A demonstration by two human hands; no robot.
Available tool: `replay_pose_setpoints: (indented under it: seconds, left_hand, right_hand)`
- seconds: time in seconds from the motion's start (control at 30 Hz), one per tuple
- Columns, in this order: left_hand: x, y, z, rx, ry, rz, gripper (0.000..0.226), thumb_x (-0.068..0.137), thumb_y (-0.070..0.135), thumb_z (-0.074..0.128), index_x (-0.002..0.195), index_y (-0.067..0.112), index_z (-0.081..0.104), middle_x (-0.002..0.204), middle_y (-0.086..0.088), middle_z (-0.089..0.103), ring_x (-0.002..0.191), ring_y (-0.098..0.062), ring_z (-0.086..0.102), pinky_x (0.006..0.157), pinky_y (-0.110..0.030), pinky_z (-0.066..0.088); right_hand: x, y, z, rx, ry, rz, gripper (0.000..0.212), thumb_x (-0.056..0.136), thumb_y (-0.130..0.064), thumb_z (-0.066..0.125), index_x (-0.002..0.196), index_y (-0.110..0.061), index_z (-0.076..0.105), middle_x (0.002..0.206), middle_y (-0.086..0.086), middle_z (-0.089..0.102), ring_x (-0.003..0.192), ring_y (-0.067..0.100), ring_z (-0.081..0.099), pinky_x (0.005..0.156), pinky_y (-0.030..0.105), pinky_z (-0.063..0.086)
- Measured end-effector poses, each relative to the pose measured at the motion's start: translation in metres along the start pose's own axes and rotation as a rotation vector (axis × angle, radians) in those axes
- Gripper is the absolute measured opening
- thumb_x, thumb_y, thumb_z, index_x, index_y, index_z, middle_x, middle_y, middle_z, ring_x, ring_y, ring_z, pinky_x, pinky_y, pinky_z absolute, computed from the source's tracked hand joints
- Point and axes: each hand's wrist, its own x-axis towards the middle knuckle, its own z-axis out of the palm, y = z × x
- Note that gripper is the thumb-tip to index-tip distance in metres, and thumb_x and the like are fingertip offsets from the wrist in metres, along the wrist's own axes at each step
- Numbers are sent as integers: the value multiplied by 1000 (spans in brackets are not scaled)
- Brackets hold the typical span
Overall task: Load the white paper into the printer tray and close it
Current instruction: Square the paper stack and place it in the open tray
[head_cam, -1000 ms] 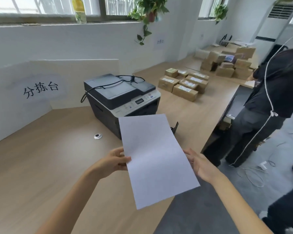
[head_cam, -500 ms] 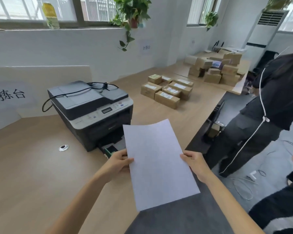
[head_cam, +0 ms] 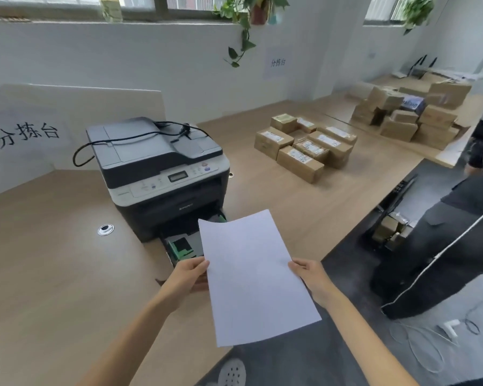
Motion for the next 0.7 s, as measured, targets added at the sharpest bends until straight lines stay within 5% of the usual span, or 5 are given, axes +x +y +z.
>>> replay_pose_setpoints:
  seconds: [0.2,0.3,0.53,0.7]
  left_hand:
    - [61,-1,-18,-25,75,-96,25,98,21,46,94,18,70,95,1,76,85,-17,73,69,-24,56]
    - [86,-7,-28,-32,150,-172,26,97,15,47,89,16,71,93,1,76,82,-15,73,66,-21,55]
    - [130,-10,-48,-85,272,-300,27,98,16,43,85,11,66,91,-5,71,86,-22,69,67,-28,54]
    - [154,-22,-59,-125,325,-370,26,97,9,43,90,5,67,94,-9,72,92,-28,68,76,-36,54]
  right_hand:
    - [83,-16,14,-149,-58,76,17,91,-19,57,89,-18,73,96,12,76,87,29,70,84,45,53]
    - [121,-23,26,-224,-107,116,18,91,-20,56,85,-22,74,94,11,76,82,26,69,78,41,53]
    - [194,-23,54,-326,-234,171,21,91,-16,55,87,-14,76,93,17,74,77,25,66,70,37,47]
    - [235,-20,65,-335,-297,215,27,86,-18,58,89,7,66,81,16,65,73,24,59,67,36,41]
